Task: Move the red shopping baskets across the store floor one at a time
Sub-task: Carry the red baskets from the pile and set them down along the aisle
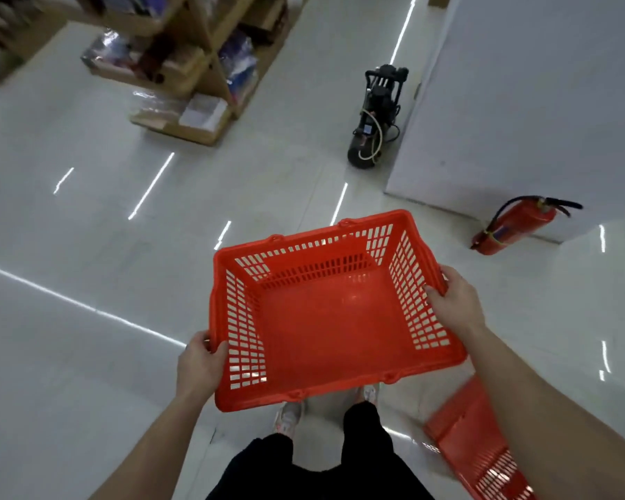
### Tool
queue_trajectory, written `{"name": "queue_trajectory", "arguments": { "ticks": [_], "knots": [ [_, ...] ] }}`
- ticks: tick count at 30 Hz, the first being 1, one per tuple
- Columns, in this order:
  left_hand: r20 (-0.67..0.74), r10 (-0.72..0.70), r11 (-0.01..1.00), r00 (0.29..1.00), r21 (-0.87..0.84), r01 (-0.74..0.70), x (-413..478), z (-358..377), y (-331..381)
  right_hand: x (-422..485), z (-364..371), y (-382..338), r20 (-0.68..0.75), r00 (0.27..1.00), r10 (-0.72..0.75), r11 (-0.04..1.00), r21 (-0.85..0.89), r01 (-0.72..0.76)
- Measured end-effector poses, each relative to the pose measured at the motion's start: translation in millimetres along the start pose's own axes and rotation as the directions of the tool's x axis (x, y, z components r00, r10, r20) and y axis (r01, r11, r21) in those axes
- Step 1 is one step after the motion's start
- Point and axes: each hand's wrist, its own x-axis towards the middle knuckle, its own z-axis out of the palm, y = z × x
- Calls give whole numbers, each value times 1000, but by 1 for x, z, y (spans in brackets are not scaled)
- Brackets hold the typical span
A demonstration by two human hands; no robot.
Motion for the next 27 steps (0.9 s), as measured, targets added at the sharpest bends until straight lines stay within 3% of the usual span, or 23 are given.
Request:
{"name": "queue_trajectory", "arguments": {
  "ticks": [5,11,19,24,27],
  "knots": [
    [-55,-172,984,984,-49,169,-10,56,4,96,17,8,154,985,-83,996,36,79],
    [-27,-272,959,962,-94,268,1,123,1,173,57,26,216,966,-144,989,68,132],
    [-23,-399,915,917,-73,396,19,154,-36,188,130,64,260,959,-116,989,115,88],
    [91,-391,920,916,4,392,28,150,-34,171,142,91,435,900,34,999,-49,-13],
    [67,-313,949,947,63,309,37,146,-10,168,127,91,458,884,94,980,-200,0]
  ]
}}
